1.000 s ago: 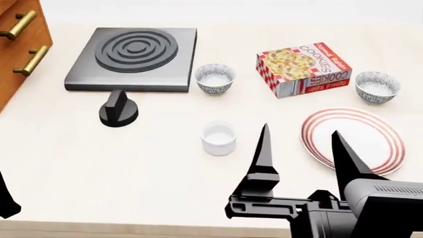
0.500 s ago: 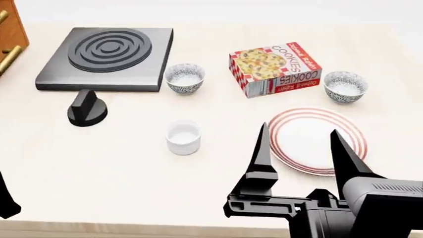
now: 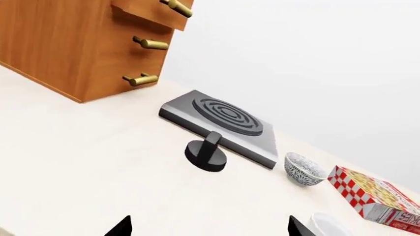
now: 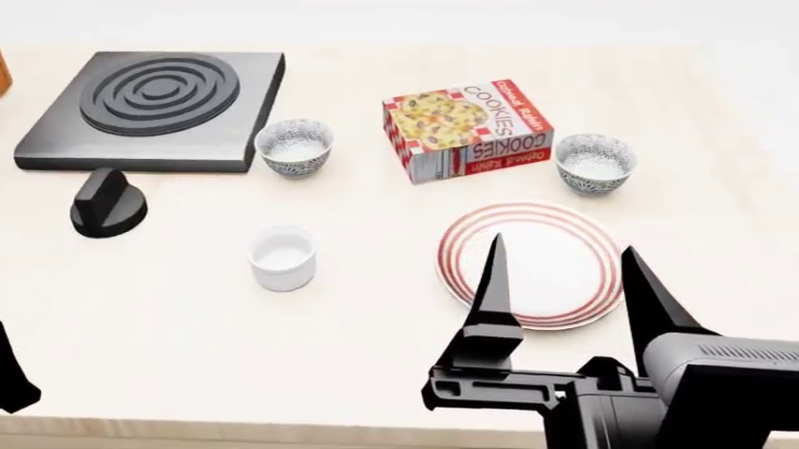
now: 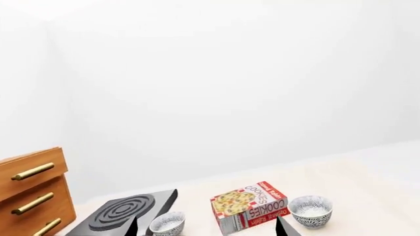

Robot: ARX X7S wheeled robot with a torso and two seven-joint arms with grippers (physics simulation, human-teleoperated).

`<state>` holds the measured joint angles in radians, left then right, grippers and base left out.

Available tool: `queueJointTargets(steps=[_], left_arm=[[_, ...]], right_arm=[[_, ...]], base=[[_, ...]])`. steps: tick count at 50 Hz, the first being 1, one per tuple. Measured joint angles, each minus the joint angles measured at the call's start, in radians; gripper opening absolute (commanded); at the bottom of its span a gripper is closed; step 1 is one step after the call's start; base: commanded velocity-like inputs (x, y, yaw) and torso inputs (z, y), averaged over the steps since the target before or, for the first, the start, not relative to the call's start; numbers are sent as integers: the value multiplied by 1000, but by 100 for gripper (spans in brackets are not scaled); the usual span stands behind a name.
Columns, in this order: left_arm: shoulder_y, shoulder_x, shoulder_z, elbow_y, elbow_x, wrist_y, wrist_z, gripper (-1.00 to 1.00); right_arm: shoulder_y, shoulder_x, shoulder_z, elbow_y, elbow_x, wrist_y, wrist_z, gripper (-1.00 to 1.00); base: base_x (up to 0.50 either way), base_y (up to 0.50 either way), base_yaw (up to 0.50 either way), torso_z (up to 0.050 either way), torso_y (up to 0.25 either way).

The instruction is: Pick the akita bowl next to the plate and place it on the plate.

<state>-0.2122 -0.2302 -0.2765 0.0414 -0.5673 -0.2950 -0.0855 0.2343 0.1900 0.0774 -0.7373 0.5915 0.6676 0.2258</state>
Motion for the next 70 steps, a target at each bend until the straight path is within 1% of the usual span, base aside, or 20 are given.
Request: queueJointTargets(steps=[10, 40, 52, 70], left_arm=[[4, -6, 0, 7, -3, -1, -5, 100], [8, -12, 11, 11, -13, 4, -16, 100], [9, -14, 16, 9, -19, 8, -19, 100], [9, -20, 21, 4, -27, 12, -24, 100]], right_arm=[[-7, 9, -9, 2, 0, -7, 3, 100], [-12, 32, -18, 14, 11, -24, 12, 100], [-13, 39, -28, 14, 5, -39, 15, 100], [-14, 50, -54, 25, -1, -54, 12, 100]], base=[[0, -115, 0, 0, 0], [0, -420, 0, 0, 0], [1, -11, 0, 0, 0], [466, 0, 0, 0, 0]])
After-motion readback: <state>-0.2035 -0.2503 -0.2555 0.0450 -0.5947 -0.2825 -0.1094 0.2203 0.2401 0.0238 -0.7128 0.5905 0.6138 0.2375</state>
